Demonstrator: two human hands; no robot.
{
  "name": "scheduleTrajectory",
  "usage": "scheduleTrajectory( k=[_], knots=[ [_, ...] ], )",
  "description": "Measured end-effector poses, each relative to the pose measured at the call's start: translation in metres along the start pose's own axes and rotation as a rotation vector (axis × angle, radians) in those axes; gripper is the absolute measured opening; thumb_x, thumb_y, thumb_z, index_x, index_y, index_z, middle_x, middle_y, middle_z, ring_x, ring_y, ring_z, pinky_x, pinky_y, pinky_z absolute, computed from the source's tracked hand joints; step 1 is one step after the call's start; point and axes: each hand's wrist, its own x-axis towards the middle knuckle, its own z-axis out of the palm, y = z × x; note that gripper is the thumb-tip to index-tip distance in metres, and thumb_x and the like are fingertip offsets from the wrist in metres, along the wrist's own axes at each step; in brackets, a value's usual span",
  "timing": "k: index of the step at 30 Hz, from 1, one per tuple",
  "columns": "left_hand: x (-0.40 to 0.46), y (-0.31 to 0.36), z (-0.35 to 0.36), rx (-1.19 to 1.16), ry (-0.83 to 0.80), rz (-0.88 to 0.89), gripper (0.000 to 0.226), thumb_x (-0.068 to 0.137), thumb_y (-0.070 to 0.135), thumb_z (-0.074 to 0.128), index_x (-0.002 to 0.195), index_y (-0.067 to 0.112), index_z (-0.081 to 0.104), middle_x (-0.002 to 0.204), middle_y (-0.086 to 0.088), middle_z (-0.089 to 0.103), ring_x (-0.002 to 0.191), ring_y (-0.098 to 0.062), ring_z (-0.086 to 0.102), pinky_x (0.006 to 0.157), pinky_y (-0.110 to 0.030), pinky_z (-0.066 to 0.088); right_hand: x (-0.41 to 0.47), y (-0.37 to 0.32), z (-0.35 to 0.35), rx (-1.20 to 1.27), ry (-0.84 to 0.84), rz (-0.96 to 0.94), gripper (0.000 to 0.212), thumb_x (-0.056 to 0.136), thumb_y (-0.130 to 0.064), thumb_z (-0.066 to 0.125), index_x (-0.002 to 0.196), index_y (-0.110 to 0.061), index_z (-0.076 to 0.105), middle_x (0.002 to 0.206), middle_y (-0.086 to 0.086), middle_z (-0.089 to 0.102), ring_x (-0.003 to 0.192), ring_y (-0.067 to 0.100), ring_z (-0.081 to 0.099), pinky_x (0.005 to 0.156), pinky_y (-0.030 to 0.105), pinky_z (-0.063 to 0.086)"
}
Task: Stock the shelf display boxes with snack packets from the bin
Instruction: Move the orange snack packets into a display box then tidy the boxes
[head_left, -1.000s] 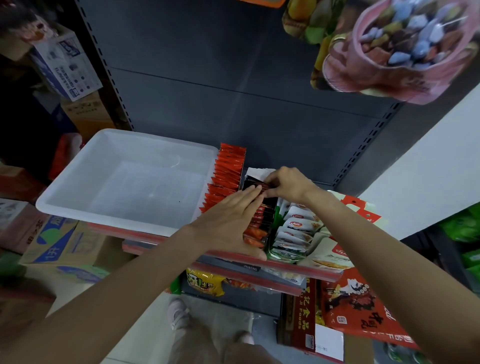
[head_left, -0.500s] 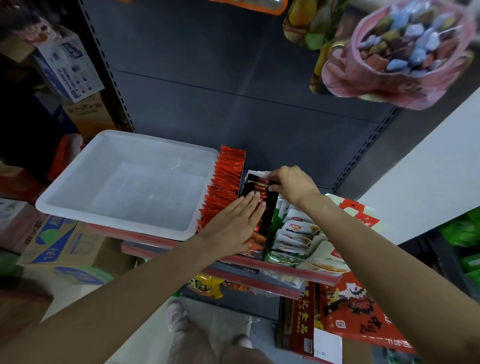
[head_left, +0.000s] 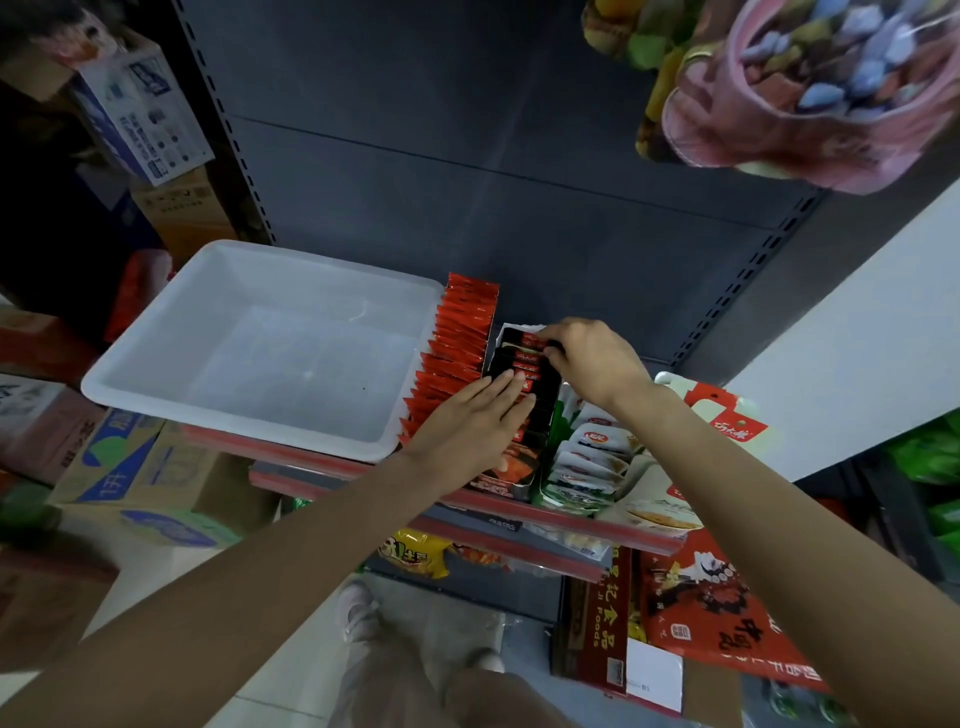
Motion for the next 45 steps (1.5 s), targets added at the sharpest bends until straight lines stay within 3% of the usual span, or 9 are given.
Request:
scheduleTrajectory(
  k=[4, 13, 20, 23, 28, 31, 36, 41, 45],
  knots=[
    [-0.010, 0.013, 0.007, -0.014, 0.078, -0.050, 0.088, 0.069, 0.026, 0.084, 0.139, -0.001, 0.038, 0.144, -0.022, 0.040, 0.136, -0.030, 0.036, 0.109, -0.036, 0.018, -0.011, -0.002, 0.009, -0.178, -0.158, -0.069, 0.036, 0.098, -0.015, 0.039, 0.132, -0.011, 0.047, 0.135, 0.009, 0.048, 0.108, 0.030, 0.057, 0.083, 0.040, 0.052],
    [-0.018, 0.019, 0.013, 0.063, 0.119, 0.033, 0.066, 0.100, 0.009, 0.032, 0.145, 0.003, -0.015, 0.155, -0.022, -0.011, 0.145, -0.031, -0.008, 0.114, -0.039, -0.009, -0.023, -0.013, 0.002, -0.277, -0.091, -0.096, 0.035, 0.095, -0.012, 0.039, 0.128, -0.011, 0.051, 0.136, 0.004, 0.048, 0.112, 0.027, 0.055, 0.092, 0.033, 0.041],
    [-0.028, -0.001, 0.003, 0.003, 0.045, -0.115, 0.068, 0.102, 0.041, 0.025, 0.148, 0.001, -0.006, 0.157, -0.017, -0.005, 0.146, -0.027, -0.005, 0.113, -0.035, -0.010, -0.090, -0.042, 0.007, -0.004, 0.069, 0.037, 0.045, 0.092, -0.014, 0.044, 0.137, -0.011, 0.045, 0.138, 0.006, 0.049, 0.128, 0.023, 0.042, 0.102, 0.031, 0.037],
    [-0.030, -0.003, 0.004, 0.039, 0.024, -0.112, 0.065, 0.103, 0.036, 0.022, 0.147, -0.001, -0.007, 0.157, -0.018, -0.006, 0.146, -0.027, -0.008, 0.116, -0.038, -0.008, -0.110, -0.055, 0.025, -0.121, -0.012, 0.086, 0.060, 0.096, -0.033, 0.041, 0.147, -0.006, 0.025, 0.153, 0.011, 0.028, 0.142, 0.024, 0.024, 0.117, 0.035, 0.013],
    [-0.037, 0.002, 0.008, 0.140, 0.097, -0.111, 0.059, 0.102, 0.029, 0.014, 0.146, -0.005, -0.003, 0.156, -0.021, -0.002, 0.145, -0.031, -0.005, 0.114, -0.045, -0.007, -0.112, -0.063, 0.047, -0.429, -0.162, 0.126, 0.066, 0.102, -0.042, 0.022, 0.148, -0.001, -0.003, 0.158, 0.013, -0.002, 0.146, 0.023, -0.010, 0.112, 0.045, -0.015],
    [-0.044, 0.005, 0.014, 0.138, 0.154, -0.116, 0.062, 0.102, 0.035, 0.028, 0.144, -0.004, 0.005, 0.154, -0.021, 0.014, 0.145, -0.031, 0.009, 0.116, -0.046, 0.005, -0.110, -0.067, 0.054, -0.488, -0.173, 0.138, 0.068, 0.103, -0.043, 0.021, 0.146, 0.002, -0.007, 0.158, 0.015, -0.005, 0.145, 0.025, -0.012, 0.108, 0.047, -0.020],
    [-0.036, -0.001, 0.004, -0.060, 0.009, -0.077, 0.074, 0.101, 0.043, 0.030, 0.147, 0.001, -0.010, 0.157, -0.017, -0.009, 0.145, -0.027, -0.010, 0.117, -0.037, -0.004, -0.108, -0.069, 0.049, -0.455, -0.096, 0.139, 0.066, 0.103, -0.037, 0.029, 0.148, -0.002, -0.004, 0.158, 0.014, 0.003, 0.147, 0.024, -0.001, 0.107, 0.043, -0.019],
    [-0.032, -0.001, 0.000, -0.194, -0.064, -0.039, 0.074, 0.097, 0.036, 0.038, 0.149, 0.003, -0.003, 0.158, -0.015, -0.007, 0.146, -0.023, -0.006, 0.119, -0.034, -0.001, -0.106, -0.077, 0.044, -0.451, -0.166, 0.105, 0.067, 0.098, -0.023, 0.043, 0.149, -0.002, 0.005, 0.157, 0.015, 0.011, 0.146, 0.024, 0.008, 0.114, 0.041, -0.011],
    [-0.020, -0.016, -0.023, -0.391, -0.050, -0.061, 0.064, 0.098, 0.029, 0.033, 0.151, 0.008, 0.003, 0.159, -0.008, -0.003, 0.146, -0.016, -0.002, 0.119, -0.030, 0.002, -0.098, -0.075, 0.031, -0.368, -0.144, 0.144, 0.076, 0.095, -0.046, 0.043, 0.149, -0.003, 0.011, 0.156, 0.015, 0.017, 0.146, 0.024, 0.011, 0.116, 0.040, -0.009]
  ],
)
